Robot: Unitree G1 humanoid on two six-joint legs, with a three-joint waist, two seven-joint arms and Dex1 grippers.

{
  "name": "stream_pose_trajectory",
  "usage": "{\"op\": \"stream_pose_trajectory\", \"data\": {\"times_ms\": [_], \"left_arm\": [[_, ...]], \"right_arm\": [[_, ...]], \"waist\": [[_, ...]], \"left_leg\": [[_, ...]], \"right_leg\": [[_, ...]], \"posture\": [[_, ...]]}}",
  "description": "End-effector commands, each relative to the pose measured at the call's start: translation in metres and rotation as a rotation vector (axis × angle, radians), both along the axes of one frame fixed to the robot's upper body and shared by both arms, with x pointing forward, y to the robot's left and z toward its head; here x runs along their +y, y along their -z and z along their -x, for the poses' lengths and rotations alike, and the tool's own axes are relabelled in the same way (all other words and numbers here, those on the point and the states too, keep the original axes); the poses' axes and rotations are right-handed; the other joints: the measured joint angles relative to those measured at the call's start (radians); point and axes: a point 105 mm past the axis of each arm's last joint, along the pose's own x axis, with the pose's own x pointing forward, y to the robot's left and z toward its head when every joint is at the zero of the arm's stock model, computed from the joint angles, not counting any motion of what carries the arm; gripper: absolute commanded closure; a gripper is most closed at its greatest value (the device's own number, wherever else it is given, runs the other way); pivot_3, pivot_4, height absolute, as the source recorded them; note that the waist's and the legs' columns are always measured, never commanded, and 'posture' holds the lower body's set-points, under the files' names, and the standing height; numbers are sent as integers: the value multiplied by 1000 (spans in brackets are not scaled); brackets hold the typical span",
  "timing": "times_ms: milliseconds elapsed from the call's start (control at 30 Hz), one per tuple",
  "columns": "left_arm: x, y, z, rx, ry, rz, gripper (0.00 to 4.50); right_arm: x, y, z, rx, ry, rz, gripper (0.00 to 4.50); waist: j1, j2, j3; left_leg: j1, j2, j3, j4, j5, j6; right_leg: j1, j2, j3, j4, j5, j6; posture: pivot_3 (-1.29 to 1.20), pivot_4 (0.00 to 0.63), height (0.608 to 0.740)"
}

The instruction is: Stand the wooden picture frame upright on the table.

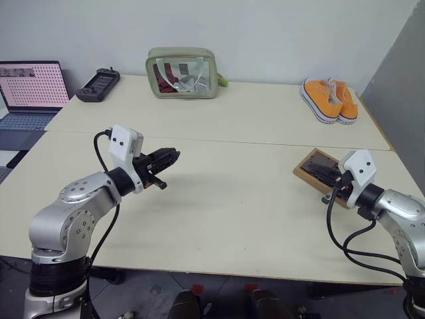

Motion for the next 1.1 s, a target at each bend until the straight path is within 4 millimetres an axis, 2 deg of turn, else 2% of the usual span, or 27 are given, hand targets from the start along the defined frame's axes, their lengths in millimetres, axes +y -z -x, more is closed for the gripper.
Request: {"op": "stream_pose_trajectory", "data": {"times_ms": [33, 367, 467, 567, 733, 833, 1000, 1100], "left_arm": [[-3, -14, 2, -63, 11, -12, 3605], [-8, -6, 0, -44, 14, -30, 3605], [-16, -2, -3, -31, 46, -43, 3605], [-34, 1, -7, -43, 138, -81, 3605], [-65, -6, -30, -58, 267, -80, 3605], [-87, -5, -38, -59, 348, -80, 3605], [-120, 7, -40, -45, 464, -100, 3605], [-133, 12, -37, -26, 515, -93, 3605]], "right_arm": [[-3, -9, 2, -43, 12, 5, 4500], [-3, -5, 3, -45, 22, 15, 4500], [-15, -1, -2, -49, 69, 58, 4500], [-33, 0, -9, -62, 134, 108, 4500], [-67, -3, -23, -100, 207, 239, 4500], [-83, -2, -32, -110, 223, 304, 4500], [-110, -2, -48, -118, 259, 401, 4500], [-123, 0, -57, -119, 280, 451, 4500]], "waist": [[0, 0, 0], [1, 0, 0], [1, 0, 0], [1, 0, 0], [4, 0, 0], [3, 0, 0], [-4, 0, 0], [-6, 1, 1]], "left_leg": [[0, 0, 0, 0, 0, 0], [0, 0, 0, 0, 0, 0], [0, 0, 0, 0, 0, 0], [0, 0, 0, 1, 0, 0], [0, -1, 0, 2, 0, 0], [0, -1, 0, 2, 0, 0], [0, -1, 1, 1, 0, 0], [1, -1, 2, 2, 0, 0]], "right_leg": [[0, 0, 0, 0, 0, 0], [0, 0, 0, 0, 0, 0], [0, 0, 0, 0, 0, 0], [1, 0, 0, 1, 0, 0], [1, 0, 0, 1, 0, 0], [1, 0, 0, 0, 0, 0], [1, 0, 1, 1, 1, 0], [0, 0, 1, 2, 1, 0]], "posture": [[0, 150, 740], [0, 150, 740], [0, 150, 740], [0, 150, 740], [0, 150, 740], [0, 150, 740], [0, 150, 740], [0, 150, 740]]}}
